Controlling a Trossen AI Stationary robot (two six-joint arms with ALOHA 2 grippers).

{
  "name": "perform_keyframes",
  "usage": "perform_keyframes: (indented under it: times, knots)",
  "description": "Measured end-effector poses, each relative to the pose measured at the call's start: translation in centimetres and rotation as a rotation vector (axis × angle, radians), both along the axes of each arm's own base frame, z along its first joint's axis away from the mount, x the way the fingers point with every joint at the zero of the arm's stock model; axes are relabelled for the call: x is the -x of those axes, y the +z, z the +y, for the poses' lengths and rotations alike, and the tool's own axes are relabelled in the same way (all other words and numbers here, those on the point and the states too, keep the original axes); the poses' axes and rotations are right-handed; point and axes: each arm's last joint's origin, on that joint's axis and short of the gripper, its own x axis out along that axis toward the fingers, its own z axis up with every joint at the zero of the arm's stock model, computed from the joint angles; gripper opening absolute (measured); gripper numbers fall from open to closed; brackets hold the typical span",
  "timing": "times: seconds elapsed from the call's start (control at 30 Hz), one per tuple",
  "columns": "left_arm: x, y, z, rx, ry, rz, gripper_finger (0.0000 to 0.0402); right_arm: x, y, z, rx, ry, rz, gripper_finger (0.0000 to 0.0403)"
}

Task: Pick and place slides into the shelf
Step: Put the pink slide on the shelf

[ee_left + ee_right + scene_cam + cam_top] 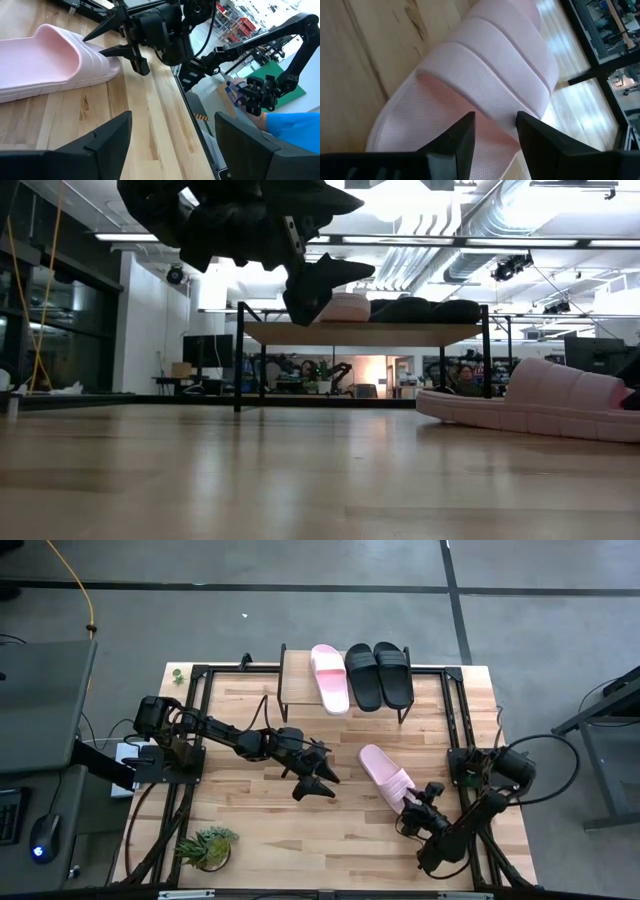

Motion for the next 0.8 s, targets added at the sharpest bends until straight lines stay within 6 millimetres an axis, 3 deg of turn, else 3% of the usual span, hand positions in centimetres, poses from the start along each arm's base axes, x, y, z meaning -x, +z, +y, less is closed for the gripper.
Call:
perform_keyframes:
  times: [0.6,0.8]
  knots:
    - [0.0,0.0,0.0,-0.005,-0.002,-0.003,0.0264,-2.1,-0.1,-2.0,0.037,-0.066,-0.045,0.0138]
    - [0.0,0.0,0.0,-0.005,-0.001,-0.003,0.0264,-2.3,-0.2,-2.1,0.027,-0.072,-0.056,0.0092]
